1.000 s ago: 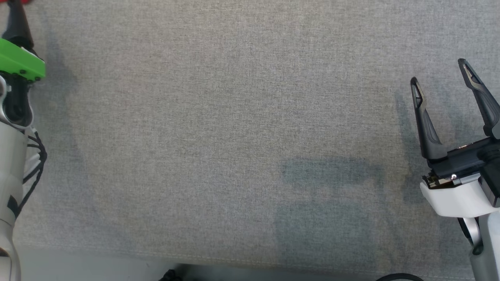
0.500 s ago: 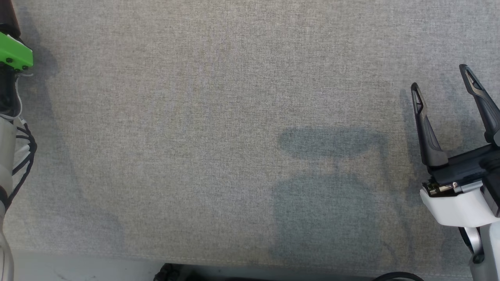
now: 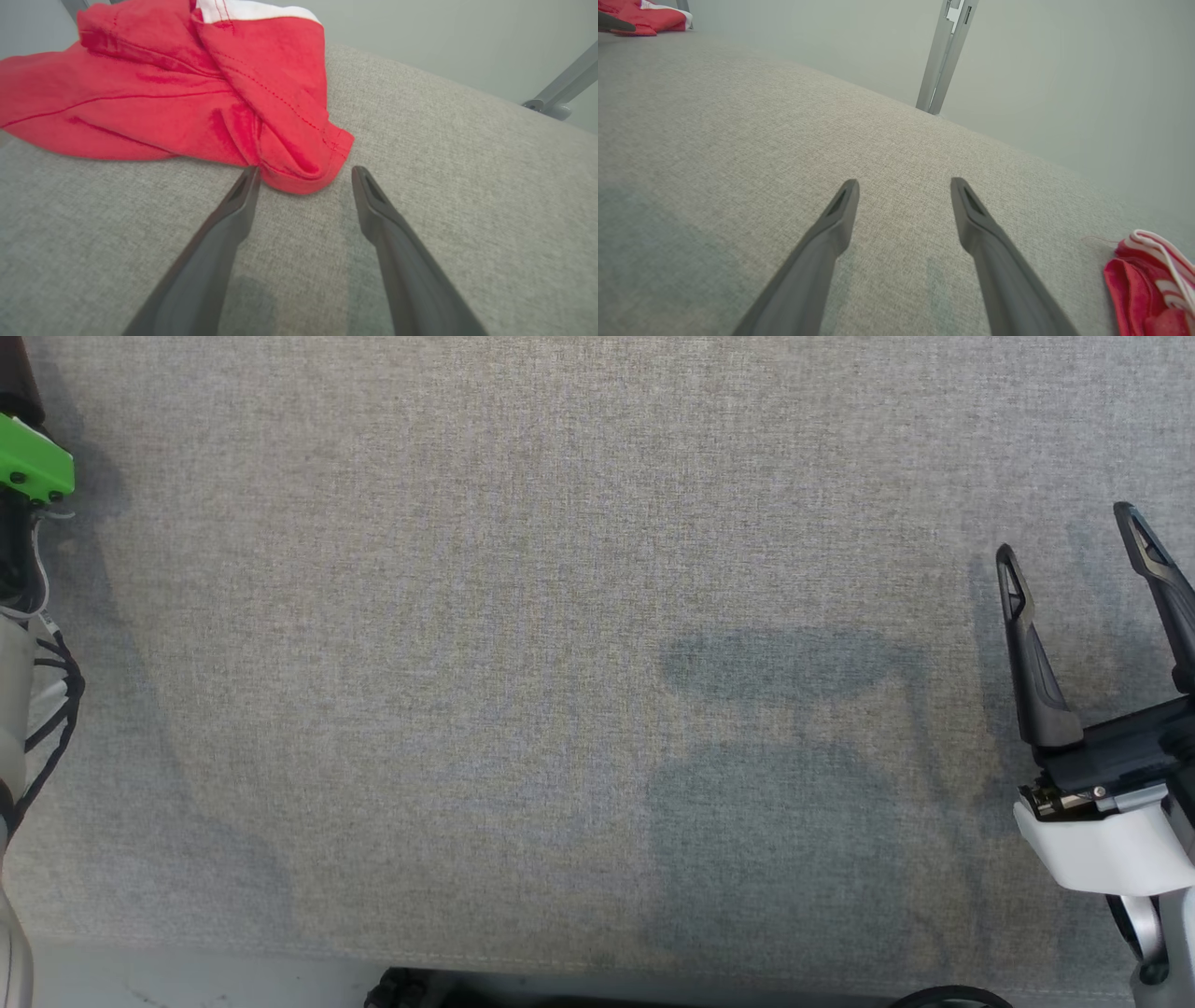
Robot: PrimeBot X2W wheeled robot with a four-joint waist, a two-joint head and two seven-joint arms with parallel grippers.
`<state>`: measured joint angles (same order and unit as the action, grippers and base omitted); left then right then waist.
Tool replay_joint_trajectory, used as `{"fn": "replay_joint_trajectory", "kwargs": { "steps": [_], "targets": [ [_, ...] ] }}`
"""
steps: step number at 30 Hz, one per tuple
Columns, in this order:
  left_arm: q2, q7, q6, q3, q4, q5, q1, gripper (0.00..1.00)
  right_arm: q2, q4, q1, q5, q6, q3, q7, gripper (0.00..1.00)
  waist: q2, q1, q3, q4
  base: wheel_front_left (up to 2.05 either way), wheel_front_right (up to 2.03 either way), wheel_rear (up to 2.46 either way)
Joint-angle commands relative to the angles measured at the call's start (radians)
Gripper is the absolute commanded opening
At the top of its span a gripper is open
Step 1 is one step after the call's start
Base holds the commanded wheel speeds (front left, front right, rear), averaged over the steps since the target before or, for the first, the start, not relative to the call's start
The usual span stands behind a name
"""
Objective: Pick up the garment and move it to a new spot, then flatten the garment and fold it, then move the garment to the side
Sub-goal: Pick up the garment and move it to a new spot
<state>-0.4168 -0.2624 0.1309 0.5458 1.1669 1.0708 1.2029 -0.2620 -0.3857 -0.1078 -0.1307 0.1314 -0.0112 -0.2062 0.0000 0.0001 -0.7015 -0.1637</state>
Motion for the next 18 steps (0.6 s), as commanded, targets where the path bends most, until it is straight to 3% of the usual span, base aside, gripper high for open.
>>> {"fn": "replay_joint_trajectory", "kwargs": {
  "steps": [1, 14, 15, 16, 17, 18],
  "targets": [
    [-0.007, -0.003, 0.000, 0.001, 0.003, 0.009, 0.017, 1.00, 0.002, -0.006, 0.008, -0.005, -0.001, -0.003, 0.001, 1.00, 0.0000, -0.0001, 0.000, 0.000, 0.00, 0.00, 0.00],
    [-0.019, -0.003, 0.000, -0.014, 0.021, 0.016, 0.024, 0.99, -0.008, -0.043, 0.039, -0.003, -0.001, -0.014, 0.026, 1.00, 0.0000, -0.0001, -0.003, 0.009, 0.00, 0.00, 0.00],
    [-0.018, -0.003, 0.000, -0.016, 0.023, 0.016, 0.025, 0.62, -0.008, -0.047, 0.041, -0.002, -0.001, -0.016, 0.028, 1.00, 0.0000, -0.0001, -0.003, 0.009, 0.00, 0.00, 0.00],
    [-0.016, -0.003, 0.000, -0.017, 0.026, 0.016, 0.024, 0.44, -0.008, -0.052, 0.045, -0.002, -0.001, -0.019, 0.030, 1.00, 0.0000, -0.0001, -0.003, 0.010, 0.00, 0.00, 0.00],
    [-0.014, -0.003, 0.000, -0.016, 0.030, 0.016, 0.023, 0.36, -0.007, -0.056, 0.049, -0.002, -0.001, -0.021, 0.033, 1.00, 0.0000, -0.0001, -0.001, 0.011, 0.00, 0.00, 0.00],
    [-0.012, -0.003, 0.000, -0.014, 0.034, 0.015, 0.022, 0.15, -0.005, -0.059, 0.053, -0.003, -0.001, -0.023, 0.035, 1.00, 0.0000, -0.0001, 0.000, 0.011, 0.00, 0.00, 0.00]
  ]
}}
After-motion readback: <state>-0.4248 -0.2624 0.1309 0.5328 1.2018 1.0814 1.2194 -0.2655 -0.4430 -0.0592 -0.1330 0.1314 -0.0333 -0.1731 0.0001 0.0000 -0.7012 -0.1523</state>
